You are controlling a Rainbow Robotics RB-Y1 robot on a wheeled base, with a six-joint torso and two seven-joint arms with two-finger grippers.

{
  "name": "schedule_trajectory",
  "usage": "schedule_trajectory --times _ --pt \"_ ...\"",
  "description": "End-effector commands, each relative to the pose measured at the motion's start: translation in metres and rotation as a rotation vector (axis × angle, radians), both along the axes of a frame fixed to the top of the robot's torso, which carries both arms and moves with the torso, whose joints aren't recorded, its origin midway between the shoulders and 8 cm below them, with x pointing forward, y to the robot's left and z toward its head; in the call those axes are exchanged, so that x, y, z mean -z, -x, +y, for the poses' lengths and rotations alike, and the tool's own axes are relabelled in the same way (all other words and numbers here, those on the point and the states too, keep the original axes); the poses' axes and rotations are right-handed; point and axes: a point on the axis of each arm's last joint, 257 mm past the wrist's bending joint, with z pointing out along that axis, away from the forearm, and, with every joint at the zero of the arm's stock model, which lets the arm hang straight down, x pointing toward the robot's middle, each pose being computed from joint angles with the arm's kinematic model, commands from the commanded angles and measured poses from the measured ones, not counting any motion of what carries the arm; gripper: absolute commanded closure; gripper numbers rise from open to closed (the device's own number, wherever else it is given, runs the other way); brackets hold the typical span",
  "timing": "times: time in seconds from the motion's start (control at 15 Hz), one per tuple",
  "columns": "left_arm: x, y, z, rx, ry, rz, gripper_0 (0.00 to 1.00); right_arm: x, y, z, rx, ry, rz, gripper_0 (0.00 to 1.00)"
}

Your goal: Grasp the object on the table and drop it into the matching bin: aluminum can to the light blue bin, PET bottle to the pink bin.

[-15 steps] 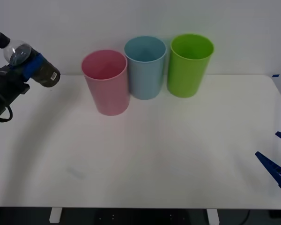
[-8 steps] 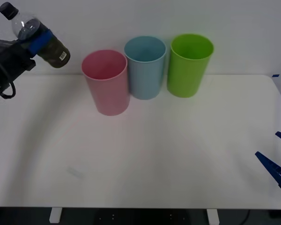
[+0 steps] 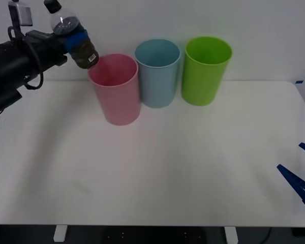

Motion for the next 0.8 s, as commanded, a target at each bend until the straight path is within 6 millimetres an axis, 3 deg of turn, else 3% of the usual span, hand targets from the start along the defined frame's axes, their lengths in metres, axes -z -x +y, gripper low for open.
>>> schedule_trajectory --times 0.07,0.2,0.4,0.8 --pt "0.002 -0.014 -0.026 0.007 -0.018 -0.003 1.00 0.000 0.000 0.000 0.000 0.000 0.000 0.00" --pt "0.003 -0.018 -0.044 0.005 -0.013 -0.011 1.00 0.000 0.000 0.000 0.000 0.000 0.000 0.00" --pt "0.005 -0.022 -0.056 -0.001 -0.022 -0.017 1.00 0.000 0.000 0.000 0.000 0.000 0.000 0.00" --pt "0.004 -0.022 -0.057 -0.002 -0.030 -0.025 0.98 0.000 0.000 0.000 0.000 0.000 0.000 0.00"
